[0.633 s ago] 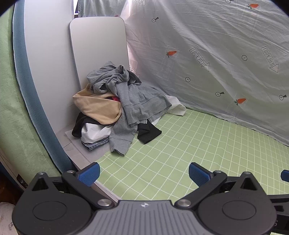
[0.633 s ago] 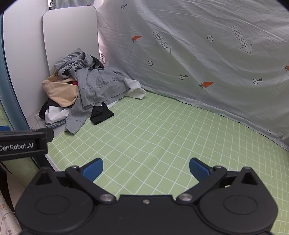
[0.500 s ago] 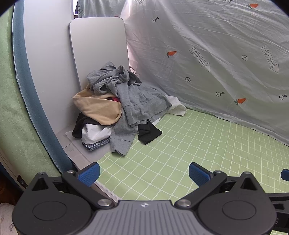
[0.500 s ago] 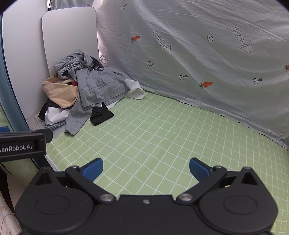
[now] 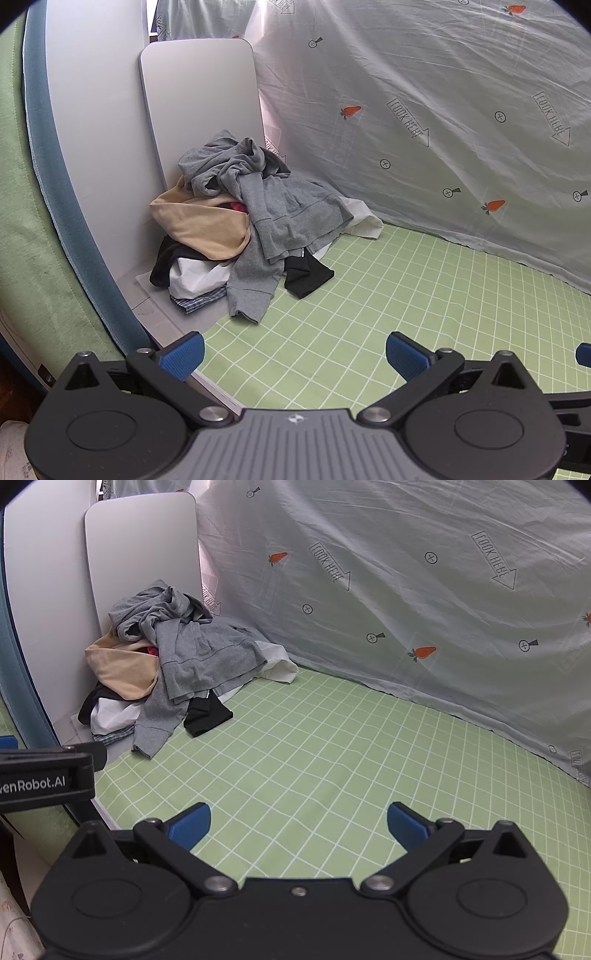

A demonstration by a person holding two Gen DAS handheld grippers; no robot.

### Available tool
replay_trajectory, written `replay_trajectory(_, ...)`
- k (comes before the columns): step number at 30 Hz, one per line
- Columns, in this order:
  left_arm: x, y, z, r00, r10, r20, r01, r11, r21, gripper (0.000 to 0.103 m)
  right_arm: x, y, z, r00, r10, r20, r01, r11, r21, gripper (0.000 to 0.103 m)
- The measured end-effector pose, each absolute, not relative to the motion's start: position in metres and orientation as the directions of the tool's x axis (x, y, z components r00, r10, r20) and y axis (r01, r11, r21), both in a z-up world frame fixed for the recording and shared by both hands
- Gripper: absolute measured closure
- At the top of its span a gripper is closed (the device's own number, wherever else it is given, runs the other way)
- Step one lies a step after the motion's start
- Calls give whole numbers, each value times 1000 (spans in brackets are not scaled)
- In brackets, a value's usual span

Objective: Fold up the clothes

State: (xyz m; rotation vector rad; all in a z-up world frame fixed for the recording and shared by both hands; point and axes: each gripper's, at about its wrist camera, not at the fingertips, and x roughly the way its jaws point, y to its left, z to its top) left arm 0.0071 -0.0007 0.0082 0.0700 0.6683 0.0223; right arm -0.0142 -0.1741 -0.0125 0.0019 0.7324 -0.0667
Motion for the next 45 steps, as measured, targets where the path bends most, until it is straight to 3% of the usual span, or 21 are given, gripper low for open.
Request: replay_trajectory(45, 19, 0, -5, 772, 48, -634, 13, 996, 91, 0, -2, -177, -19, 737, -62, -673, 79, 997, -5, 0)
